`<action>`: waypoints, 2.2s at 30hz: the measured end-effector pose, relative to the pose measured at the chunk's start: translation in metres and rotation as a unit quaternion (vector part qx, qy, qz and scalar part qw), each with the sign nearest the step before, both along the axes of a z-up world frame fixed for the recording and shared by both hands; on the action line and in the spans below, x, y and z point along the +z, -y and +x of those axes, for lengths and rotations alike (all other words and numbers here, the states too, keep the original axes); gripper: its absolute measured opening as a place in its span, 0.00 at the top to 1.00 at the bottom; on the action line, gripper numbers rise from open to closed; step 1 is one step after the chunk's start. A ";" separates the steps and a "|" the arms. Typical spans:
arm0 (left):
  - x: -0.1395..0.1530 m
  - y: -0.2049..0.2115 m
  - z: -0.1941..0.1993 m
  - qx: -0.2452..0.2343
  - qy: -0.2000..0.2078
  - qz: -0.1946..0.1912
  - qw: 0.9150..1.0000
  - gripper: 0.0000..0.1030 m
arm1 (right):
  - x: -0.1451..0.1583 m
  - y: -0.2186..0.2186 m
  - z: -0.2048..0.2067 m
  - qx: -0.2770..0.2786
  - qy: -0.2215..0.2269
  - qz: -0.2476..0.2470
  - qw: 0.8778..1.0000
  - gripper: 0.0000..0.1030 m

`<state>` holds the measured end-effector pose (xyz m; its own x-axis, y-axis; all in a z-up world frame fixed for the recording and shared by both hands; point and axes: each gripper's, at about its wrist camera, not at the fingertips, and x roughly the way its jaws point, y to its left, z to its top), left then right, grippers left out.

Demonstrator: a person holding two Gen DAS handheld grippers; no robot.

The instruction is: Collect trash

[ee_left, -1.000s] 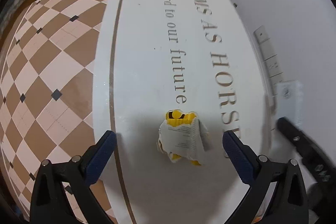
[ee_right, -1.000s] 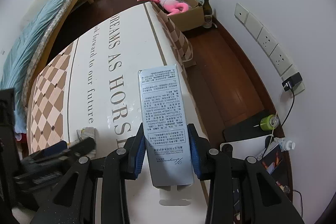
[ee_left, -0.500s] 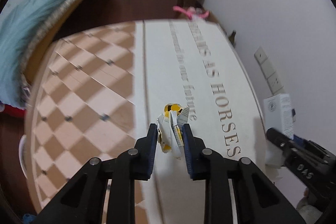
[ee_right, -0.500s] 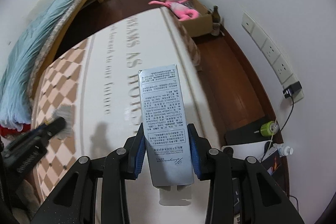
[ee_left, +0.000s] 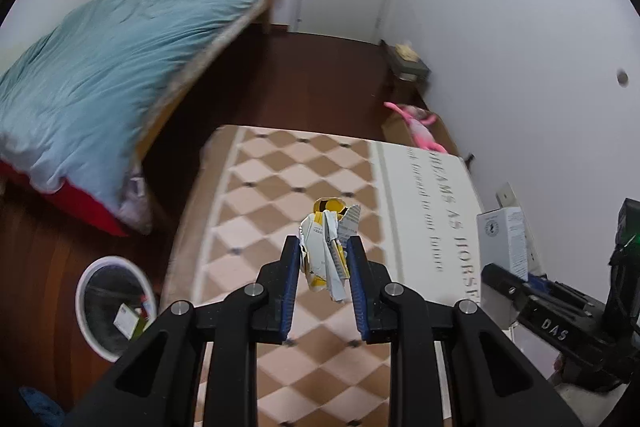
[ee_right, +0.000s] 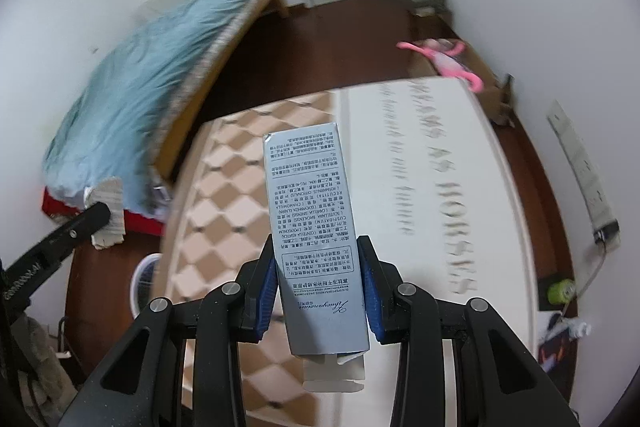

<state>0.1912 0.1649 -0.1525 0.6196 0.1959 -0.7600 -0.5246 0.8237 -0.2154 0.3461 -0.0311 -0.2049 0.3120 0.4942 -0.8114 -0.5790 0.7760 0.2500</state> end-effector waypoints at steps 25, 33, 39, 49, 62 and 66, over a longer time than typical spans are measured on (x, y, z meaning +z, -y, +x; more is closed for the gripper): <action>-0.188 -0.323 -0.236 0.209 -0.109 -0.181 0.955 0.74 | -0.195 -0.422 -0.242 0.260 -0.151 -0.090 0.949 0.62; -0.236 -0.345 -0.243 0.226 -0.144 -0.199 0.943 0.24 | -0.253 -0.456 -0.251 0.255 -0.157 -0.119 0.947 0.29; -0.228 -0.336 -0.264 0.244 -0.168 -0.143 0.944 0.03 | -0.247 -0.451 -0.250 0.254 -0.110 -0.150 0.949 0.00; -0.172 -0.278 -0.305 0.262 -0.170 -0.062 0.948 0.03 | -0.184 -0.398 -0.278 0.268 -0.048 -0.151 0.950 0.00; -0.073 -0.179 -0.355 0.256 -0.117 -0.004 0.960 0.03 | -0.072 -0.292 -0.322 0.290 -0.011 -0.072 0.954 0.00; -0.039 -0.149 -0.370 0.249 -0.083 0.005 0.965 0.03 | -0.030 -0.255 -0.334 0.302 0.002 -0.040 0.952 0.00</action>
<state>-0.1785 0.3137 -0.1914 0.3166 0.4463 -0.8370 -0.8822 0.4627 -0.0871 0.0122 0.2241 -0.2350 -0.0063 0.5215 -0.8532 -0.9270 0.3170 0.2006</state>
